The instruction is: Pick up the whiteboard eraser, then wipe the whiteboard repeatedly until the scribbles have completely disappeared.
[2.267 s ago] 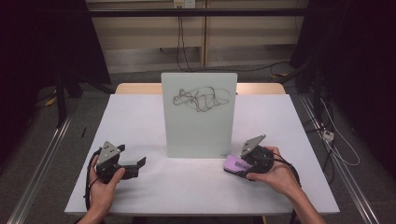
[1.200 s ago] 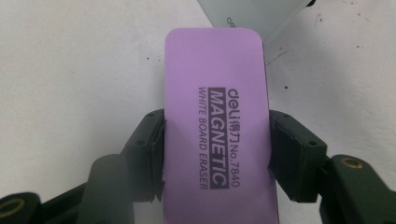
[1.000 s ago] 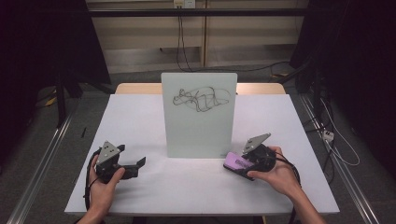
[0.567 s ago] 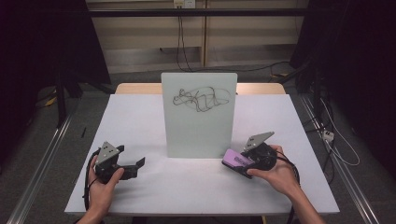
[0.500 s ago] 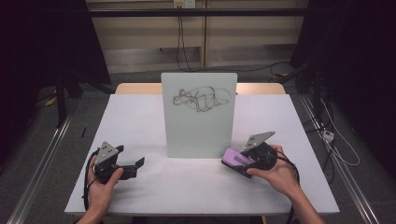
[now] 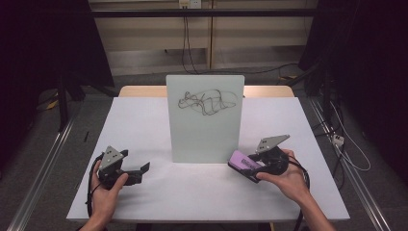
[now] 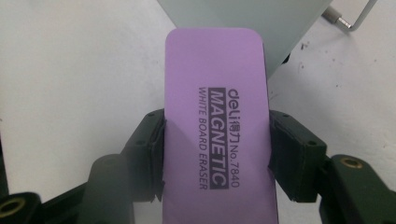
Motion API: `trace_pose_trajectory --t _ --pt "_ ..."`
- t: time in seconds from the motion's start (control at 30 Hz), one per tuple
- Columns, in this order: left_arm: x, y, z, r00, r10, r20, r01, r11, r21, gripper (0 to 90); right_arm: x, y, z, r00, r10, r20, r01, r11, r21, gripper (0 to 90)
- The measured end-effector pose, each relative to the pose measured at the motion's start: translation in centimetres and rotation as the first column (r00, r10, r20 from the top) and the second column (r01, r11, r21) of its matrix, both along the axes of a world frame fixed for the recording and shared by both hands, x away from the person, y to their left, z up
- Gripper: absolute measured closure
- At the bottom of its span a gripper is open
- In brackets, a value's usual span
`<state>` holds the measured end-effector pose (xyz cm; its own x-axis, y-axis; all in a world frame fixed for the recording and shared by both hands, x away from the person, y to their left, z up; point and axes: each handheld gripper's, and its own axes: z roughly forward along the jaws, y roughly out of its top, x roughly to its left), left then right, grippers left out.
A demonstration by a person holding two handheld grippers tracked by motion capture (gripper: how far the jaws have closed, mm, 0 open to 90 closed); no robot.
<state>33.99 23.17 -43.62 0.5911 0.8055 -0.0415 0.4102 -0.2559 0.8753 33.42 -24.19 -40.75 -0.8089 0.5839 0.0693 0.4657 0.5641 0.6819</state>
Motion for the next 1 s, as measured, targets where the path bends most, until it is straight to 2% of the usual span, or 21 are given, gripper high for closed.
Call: trace_pose_trajectory --t 0.1,0.3,0.47,0.7,0.87,1.0 --pt "0.1 0.0 -0.1 1.0 0.008 0.001 -0.008 1.0 -0.002 5.8 0.0 0.0 0.4 0.9999 0.003 0.011 -0.003 1.0 0.02 41.5" --pt "0.5 0.5 -0.5 0.9995 0.02 -0.023 -0.02 0.9997 -0.011 5.7 -0.1 0.1 1.4 0.999 0.004 0.045 -0.006 0.999 0.043 41.5" --pt "0.2 0.5 -0.1 0.9999 0.013 -0.006 -0.013 0.9999 -0.009 5.8 -0.2 0.1 1.8 0.9979 0.002 0.064 -0.005 0.999 0.05 41.5" --pt "0.4 -0.1 -0.2 1.0 0.001 -0.01 -0.001 0.9999 0.013 5.7 -0.7 -0.5 2.8 0.9945 -0.013 0.104 0.005 0.997 0.081 41.5" --pt "0.4 -0.2 -0.2 1.0 -0.002 -0.008 0.002 0.9999 0.011 5.8 -0.6 -0.5 3.5 0.9924 -0.01 0.122 -0.001 0.996 0.088 41.5" --pt "0.3 0.0 -0.2 0.9999 -0.002 -0.011 0.002 1.0 0.005 5.8 -0.6 0.0 4.1 0.9878 -0.008 0.156 -0.006 0.996 0.093 41.6"
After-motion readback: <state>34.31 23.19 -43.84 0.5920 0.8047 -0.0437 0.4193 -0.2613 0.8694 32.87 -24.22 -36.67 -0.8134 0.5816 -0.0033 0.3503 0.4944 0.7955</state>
